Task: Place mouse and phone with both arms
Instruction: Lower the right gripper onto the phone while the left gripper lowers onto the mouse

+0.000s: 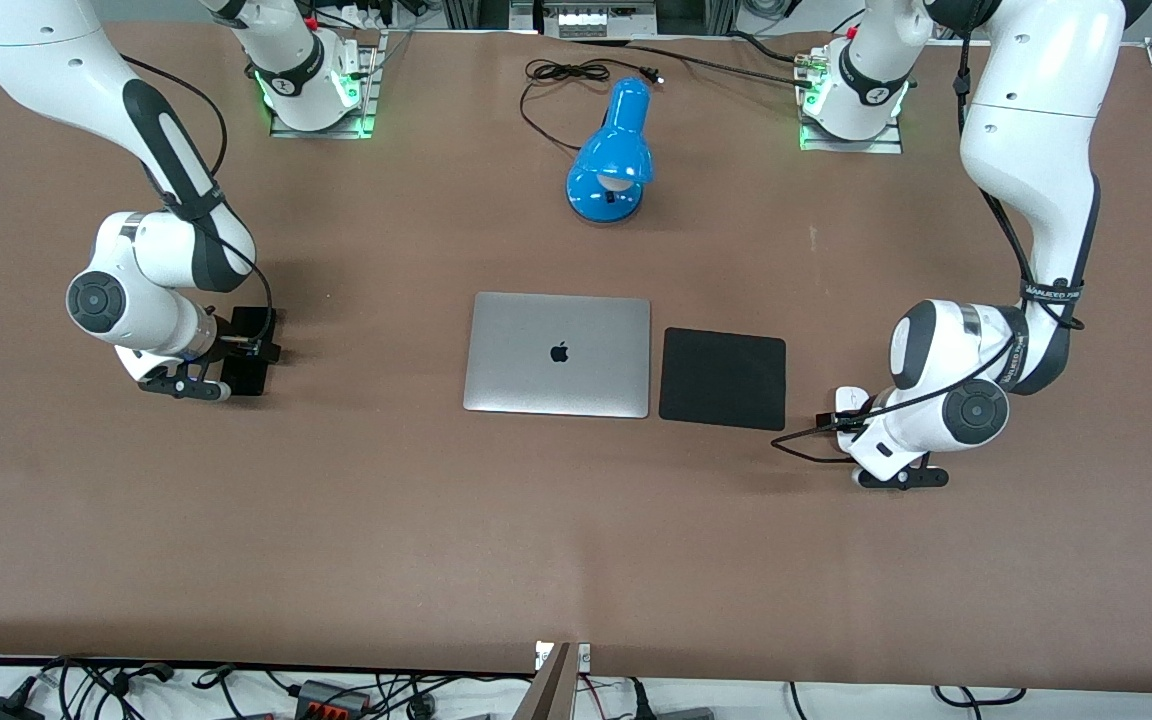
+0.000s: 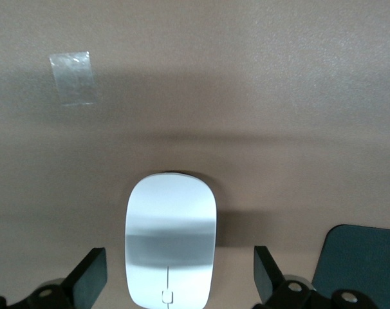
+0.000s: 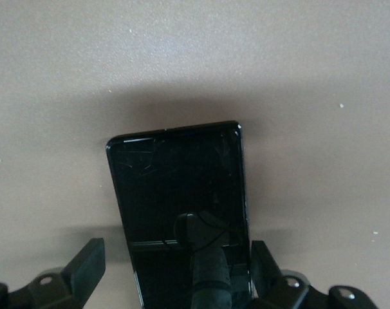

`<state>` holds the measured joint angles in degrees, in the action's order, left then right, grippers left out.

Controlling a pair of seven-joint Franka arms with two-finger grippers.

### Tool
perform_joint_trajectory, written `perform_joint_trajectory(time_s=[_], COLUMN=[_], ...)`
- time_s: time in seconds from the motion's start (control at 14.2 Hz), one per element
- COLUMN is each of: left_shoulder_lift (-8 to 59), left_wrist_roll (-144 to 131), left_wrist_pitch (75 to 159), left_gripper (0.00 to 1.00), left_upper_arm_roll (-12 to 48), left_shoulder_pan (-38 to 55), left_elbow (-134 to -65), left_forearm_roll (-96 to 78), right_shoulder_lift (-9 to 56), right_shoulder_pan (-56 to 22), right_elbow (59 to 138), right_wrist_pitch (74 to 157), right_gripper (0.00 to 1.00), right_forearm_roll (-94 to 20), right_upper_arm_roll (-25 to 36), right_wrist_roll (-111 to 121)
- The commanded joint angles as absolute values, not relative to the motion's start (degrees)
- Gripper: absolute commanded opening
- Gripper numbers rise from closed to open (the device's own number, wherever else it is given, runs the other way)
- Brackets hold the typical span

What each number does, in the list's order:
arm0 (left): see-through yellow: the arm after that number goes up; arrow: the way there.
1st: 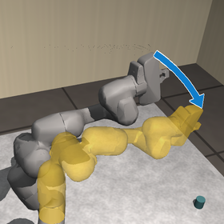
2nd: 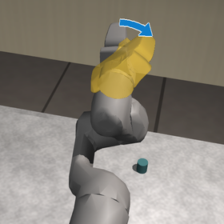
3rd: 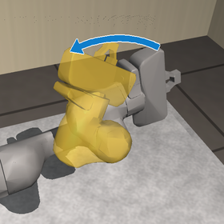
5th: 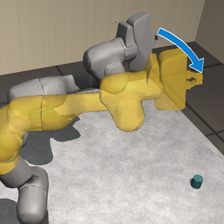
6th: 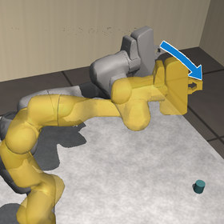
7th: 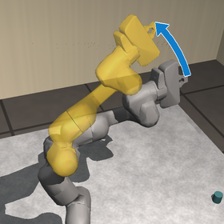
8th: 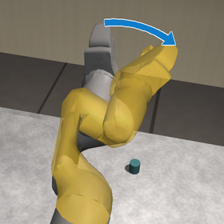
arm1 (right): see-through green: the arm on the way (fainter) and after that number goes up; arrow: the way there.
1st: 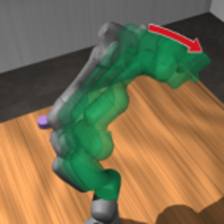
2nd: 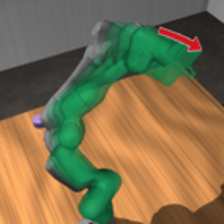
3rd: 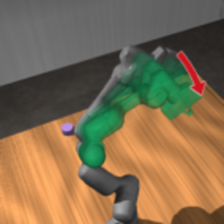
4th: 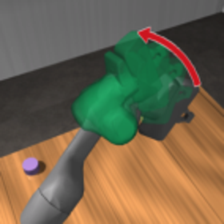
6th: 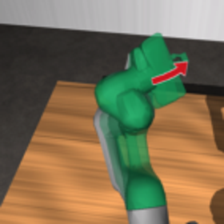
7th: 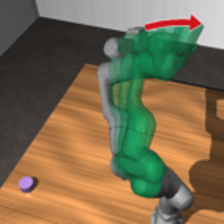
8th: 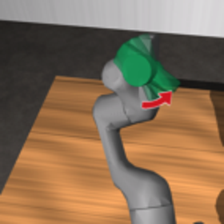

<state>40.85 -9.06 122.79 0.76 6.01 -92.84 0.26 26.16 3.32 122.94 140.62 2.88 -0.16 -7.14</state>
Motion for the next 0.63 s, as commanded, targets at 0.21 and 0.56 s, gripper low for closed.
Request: perform_joint_trajectory(time_s=[0.21, 0.56], left_shoulder_lift=[41.57, 42.19], left_wrist_roll=[-7.82, -7.73], left_wrist_pitch=[124.36, 125.77], left_gripper=[1.0, 1.0], left_upper_arm_roll=[0.62, 0.7], left_shoulder_pan=[5.8, 5.1], left_elbow=[-92.81, -93.25], left_forearm_roll=[2.29, 2.29], right_shoulder_lift=[25.22, 26.01], right_shoulder_pan=[3.78, 3.95], right_elbow=[123.49, 123.31], right_wrist_pitch=[139.75, 139.75], right_gripper=[1.0, 1.0], right_forearm_roll=[3.87, 8.0], right_upper_arm_roll=[-0.53, -0.44], right_wrist_roll=[-7.38, -8.43])
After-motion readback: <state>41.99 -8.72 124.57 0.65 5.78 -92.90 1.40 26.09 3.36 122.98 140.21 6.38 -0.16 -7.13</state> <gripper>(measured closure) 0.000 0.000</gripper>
